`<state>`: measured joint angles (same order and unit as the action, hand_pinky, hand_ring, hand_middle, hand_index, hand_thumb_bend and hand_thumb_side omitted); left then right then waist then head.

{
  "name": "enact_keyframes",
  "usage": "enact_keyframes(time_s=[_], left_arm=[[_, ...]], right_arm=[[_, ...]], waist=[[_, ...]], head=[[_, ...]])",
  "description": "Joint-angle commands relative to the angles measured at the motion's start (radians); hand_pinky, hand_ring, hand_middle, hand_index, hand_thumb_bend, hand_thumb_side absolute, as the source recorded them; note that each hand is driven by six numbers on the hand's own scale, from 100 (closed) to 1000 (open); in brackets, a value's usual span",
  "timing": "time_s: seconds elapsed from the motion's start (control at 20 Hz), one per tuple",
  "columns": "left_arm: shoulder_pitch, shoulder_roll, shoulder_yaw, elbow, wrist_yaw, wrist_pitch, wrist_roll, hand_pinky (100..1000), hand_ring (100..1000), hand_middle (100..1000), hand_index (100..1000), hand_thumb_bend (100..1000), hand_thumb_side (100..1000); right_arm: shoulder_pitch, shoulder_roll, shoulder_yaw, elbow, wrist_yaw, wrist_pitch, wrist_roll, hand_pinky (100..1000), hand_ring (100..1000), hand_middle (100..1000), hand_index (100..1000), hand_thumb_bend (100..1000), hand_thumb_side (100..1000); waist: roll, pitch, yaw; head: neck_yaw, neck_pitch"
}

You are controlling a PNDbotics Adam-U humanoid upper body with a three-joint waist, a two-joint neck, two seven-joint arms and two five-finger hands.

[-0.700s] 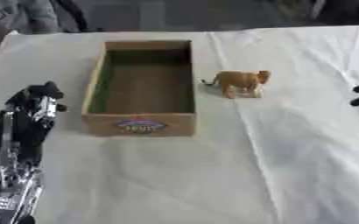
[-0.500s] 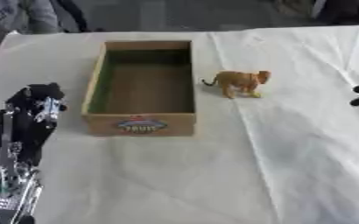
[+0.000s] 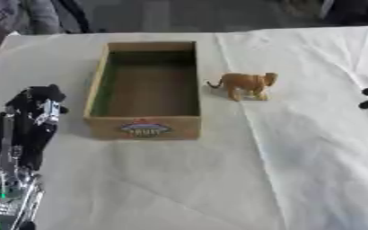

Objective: Pick up objects on the table and place them in the box.

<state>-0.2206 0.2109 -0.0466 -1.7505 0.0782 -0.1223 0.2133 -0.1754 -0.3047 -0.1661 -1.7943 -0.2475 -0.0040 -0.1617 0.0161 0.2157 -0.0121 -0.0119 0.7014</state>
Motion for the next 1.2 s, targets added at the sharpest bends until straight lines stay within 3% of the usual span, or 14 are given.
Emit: enact_keyframes(time_s=[0.05,0.2,0.65,0.95,1.2], left_arm=[[-0.011,0.01,0.004,-0.023,0.019,0.006,-0.007,539,636,552,573,375,473],[-0.011,0.011,0.004,-0.022,0.034,0.008,-0.006,546,640,555,608,425,514],[-0.009,0.016,-0.002,-0.021,0.04,0.011,-0.021,553,639,549,609,410,543],[-0.007,0.02,-0.01,-0.021,0.043,0.013,-0.037,556,642,551,614,402,550],[-0.003,0.023,-0.019,-0.018,0.047,0.019,-0.044,557,644,553,638,382,560]], right_arm=[[-0.009,-0.039,-0.001,-0.02,0.011,-0.004,0.01,455,584,585,721,100,717],[-0.02,-0.083,0.006,-0.02,0.017,-0.01,0.024,456,592,593,728,100,687],[-0.118,-0.305,0.05,0.031,0.084,-0.043,0.11,472,634,630,764,100,573],[-0.273,-0.458,0.139,0.15,0.168,-0.08,0.249,525,705,701,813,100,394],[-0.446,-0.469,0.238,0.323,0.313,-0.123,0.417,586,758,750,840,100,341]], waist=[[-0.003,-0.015,0.002],[-0.006,-0.016,0.004],[-0.014,-0.023,0.017],[-0.019,-0.031,0.027],[-0.022,-0.043,0.046]], head=[[0.0,-0.008],[-0.002,-0.009],[-0.011,-0.009],[-0.024,-0.007],[-0.043,-0.001]])
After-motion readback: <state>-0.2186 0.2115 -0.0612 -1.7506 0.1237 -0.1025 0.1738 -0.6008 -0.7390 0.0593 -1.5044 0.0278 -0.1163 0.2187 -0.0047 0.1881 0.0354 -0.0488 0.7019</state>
